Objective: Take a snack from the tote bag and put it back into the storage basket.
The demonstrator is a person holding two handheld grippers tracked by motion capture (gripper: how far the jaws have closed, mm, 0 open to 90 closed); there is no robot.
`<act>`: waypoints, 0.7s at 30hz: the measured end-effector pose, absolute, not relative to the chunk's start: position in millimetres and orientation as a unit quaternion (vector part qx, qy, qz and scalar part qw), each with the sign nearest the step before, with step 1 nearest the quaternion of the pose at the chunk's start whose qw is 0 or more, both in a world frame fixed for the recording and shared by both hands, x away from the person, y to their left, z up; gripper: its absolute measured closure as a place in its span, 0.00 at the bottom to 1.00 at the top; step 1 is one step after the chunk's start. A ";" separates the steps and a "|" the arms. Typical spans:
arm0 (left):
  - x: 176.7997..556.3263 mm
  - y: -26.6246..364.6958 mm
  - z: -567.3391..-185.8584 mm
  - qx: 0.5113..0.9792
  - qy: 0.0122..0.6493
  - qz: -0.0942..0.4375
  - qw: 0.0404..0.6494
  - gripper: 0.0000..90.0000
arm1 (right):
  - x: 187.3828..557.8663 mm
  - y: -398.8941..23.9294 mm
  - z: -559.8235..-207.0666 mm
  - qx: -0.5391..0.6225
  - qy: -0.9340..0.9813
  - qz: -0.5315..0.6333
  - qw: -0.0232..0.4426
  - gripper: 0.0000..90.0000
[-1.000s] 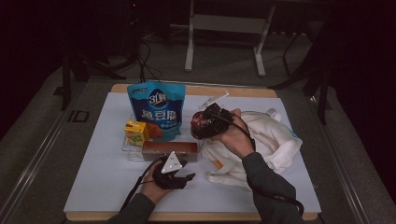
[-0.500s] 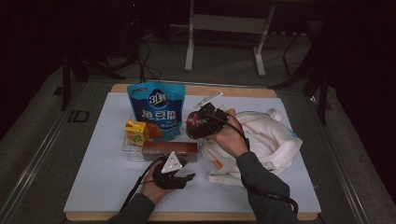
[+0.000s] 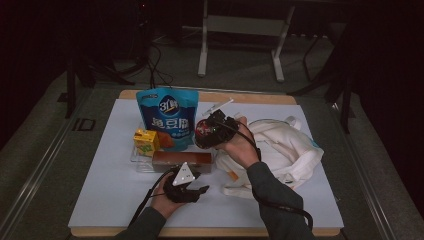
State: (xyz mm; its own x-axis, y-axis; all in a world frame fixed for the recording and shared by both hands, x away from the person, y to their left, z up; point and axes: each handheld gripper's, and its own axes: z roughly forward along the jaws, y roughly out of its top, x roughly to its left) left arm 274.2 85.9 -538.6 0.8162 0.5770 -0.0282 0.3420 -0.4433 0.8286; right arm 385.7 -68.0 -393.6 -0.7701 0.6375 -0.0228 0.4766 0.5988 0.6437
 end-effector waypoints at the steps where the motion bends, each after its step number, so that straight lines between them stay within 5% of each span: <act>1: 274.2 85.9 -538.6 0.839 0.274 0.130 0.451 0.48 | 386.1 -67.2 -394.1 0.315 0.885 0.319 0.126 0.28; 21: 274.3 85.8 -538.8 0.839 0.274 0.129 0.453 0.48 | 393.6 -54.8 -409.0 0.337 0.877 0.318 0.133 0.28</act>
